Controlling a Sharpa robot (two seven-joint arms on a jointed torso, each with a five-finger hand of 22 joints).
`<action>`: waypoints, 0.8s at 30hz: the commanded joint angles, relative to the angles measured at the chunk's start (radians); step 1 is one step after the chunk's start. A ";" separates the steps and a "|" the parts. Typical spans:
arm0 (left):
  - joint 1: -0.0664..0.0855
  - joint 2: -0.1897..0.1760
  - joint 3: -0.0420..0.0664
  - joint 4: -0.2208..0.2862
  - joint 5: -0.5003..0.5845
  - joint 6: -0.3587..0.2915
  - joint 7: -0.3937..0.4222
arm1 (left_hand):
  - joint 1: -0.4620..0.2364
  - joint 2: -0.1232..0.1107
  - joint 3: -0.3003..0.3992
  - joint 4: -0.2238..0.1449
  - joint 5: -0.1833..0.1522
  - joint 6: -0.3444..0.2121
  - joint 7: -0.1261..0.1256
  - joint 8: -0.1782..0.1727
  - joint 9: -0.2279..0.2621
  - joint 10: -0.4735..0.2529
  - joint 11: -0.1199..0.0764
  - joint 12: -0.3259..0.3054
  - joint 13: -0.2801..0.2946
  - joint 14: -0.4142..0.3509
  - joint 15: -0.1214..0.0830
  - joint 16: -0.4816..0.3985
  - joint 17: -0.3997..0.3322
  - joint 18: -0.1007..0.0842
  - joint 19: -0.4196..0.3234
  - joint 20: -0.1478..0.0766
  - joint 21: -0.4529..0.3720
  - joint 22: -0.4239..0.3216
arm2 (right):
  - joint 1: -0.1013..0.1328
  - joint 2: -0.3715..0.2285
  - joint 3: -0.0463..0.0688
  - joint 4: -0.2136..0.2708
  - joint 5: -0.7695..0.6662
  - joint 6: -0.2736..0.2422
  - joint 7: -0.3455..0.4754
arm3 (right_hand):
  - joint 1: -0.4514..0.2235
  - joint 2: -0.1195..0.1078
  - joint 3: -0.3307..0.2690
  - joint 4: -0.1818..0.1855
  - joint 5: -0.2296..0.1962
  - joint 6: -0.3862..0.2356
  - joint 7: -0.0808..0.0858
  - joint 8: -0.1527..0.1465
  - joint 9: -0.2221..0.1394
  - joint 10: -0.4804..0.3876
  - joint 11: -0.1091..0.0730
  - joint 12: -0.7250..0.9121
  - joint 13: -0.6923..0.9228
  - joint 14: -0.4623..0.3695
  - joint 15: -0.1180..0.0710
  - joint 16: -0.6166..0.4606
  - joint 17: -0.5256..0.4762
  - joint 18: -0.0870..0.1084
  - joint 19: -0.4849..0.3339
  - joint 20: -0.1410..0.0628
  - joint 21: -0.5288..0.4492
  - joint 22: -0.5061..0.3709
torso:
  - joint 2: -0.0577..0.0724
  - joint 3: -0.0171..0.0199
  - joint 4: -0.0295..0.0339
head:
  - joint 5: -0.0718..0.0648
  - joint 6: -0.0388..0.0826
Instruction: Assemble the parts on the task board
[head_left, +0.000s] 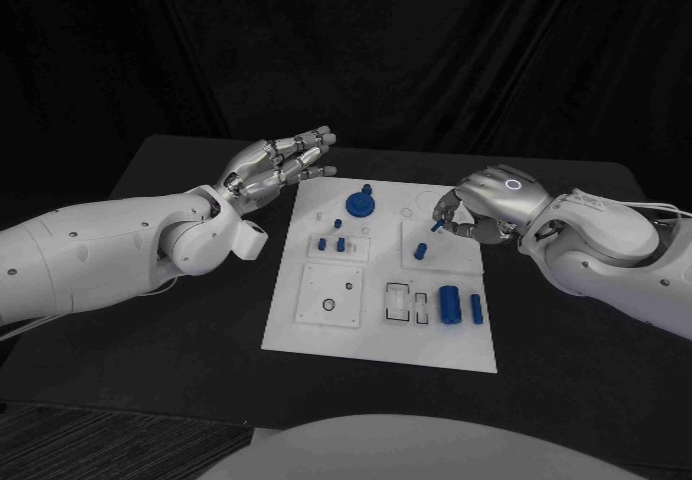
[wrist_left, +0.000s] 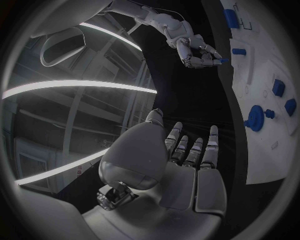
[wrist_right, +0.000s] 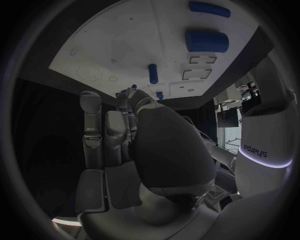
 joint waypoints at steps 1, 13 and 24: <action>-0.002 -0.002 0.001 0.003 0.006 0.013 0.056 | 0.007 0.006 0.012 -0.002 0.016 0.006 -0.003 0.001 -0.001 0.008 0.002 0.012 0.001 0.013 0.003 0.015 0.011 -0.033 0.019 0.003 0.011 0.014 | 0.005 -0.007 0.001 0.044 -0.003 -0.016 -0.022 | 0.003 0.026 0.010 -0.012 -0.014 0.032 0.002 0.037 0.043 0.010 -0.002 0.013 -0.010 0.005 0.001 0.004 0.007 0.027 0.008 -0.002 0.020 0.085 | 0.000 0.0001 -0.0004 | 0.003 0.000; -0.004 -0.009 0.001 0.008 0.006 0.011 0.050 | 0.007 0.008 0.013 0.000 0.015 0.007 -0.003 0.001 0.000 0.009 0.002 0.013 0.001 0.016 0.004 0.017 0.012 -0.035 0.024 0.004 0.014 0.018 | 0.008 0.024 0.001 0.126 -0.014 0.020 -0.023 | 0.002 0.023 0.009 -0.013 -0.012 0.025 0.002 0.031 0.043 0.011 -0.002 0.009 -0.013 0.005 0.001 0.002 0.005 0.029 0.006 -0.002 0.012 0.083 | 0.000 0.0014 -0.0008 | 0.027 0.000; -0.004 -0.013 0.001 0.012 0.006 0.011 0.038 | 0.010 0.007 0.013 0.004 0.015 0.010 -0.003 0.002 0.000 0.011 0.002 0.014 0.001 0.020 0.008 0.021 0.012 -0.043 0.047 0.005 0.025 0.035 | -0.006 0.096 0.001 0.111 -0.022 0.110 -0.034 | 0.002 0.024 0.010 -0.014 -0.011 0.016 0.004 0.023 0.041 0.015 -0.001 0.007 -0.015 0.004 0.001 -0.003 0.001 0.030 0.004 -0.001 0.003 0.081 | 0.000 -0.0001 0.0035 | 0.032 0.000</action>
